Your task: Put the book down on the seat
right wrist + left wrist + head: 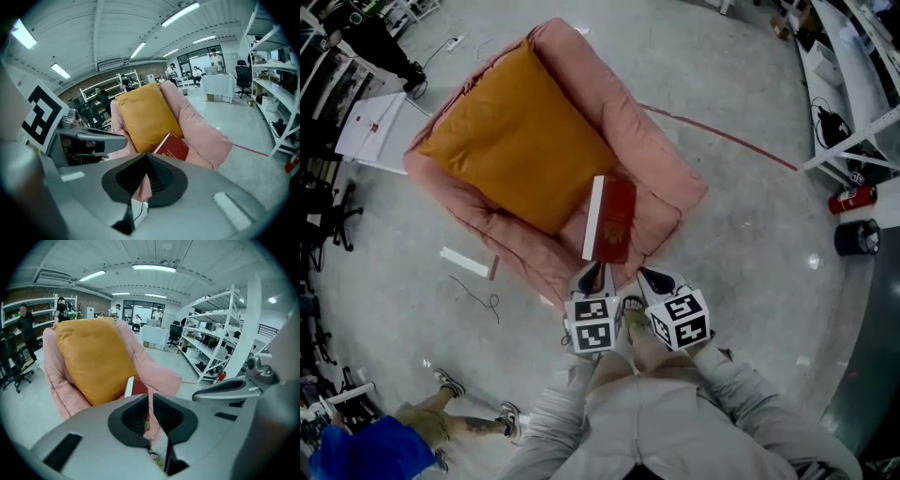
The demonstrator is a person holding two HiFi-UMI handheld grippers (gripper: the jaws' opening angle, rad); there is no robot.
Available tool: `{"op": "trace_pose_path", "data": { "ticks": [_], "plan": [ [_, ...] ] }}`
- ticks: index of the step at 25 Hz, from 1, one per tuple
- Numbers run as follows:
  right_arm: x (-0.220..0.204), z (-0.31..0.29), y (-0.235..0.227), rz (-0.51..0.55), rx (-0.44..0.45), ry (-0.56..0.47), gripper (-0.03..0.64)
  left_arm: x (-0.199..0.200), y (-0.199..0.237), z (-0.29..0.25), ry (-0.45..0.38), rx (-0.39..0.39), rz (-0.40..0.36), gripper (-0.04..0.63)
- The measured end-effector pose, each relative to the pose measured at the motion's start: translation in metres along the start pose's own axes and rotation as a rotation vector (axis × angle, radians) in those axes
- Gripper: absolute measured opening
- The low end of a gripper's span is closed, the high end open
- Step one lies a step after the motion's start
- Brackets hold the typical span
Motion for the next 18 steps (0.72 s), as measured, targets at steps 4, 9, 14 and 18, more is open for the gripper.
{"op": "trace_pose_path", "data": {
  "ticks": [4,9,14,18],
  "plan": [
    [0.004,0.010,0.006,0.020,0.018,-0.017,0.000,0.004,-0.004,0.021,-0.051,0.031,0.008,0.008],
    [0.013,0.019,0.012,0.060,0.042,-0.045,0.000,0.009,-0.006,0.041,-0.094,0.043,0.027,0.006],
    [0.019,0.024,0.019,0.110,0.055,-0.065,0.000,0.010,-0.008,0.056,-0.119,0.014,0.072,0.006],
    [0.023,0.028,0.022,0.137,0.066,-0.079,0.000,0.005,-0.009,0.063,-0.120,0.010,0.096,0.006]
  ]
}}
Point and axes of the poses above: the fingertips, and each gripper's own axes: z backward along the fingers, y to its left, x out of its top, the point moved 8 cm from there along z, backward along the fingers, and after that the axes turned 3 degrees about -x, right-handed, at the moved point
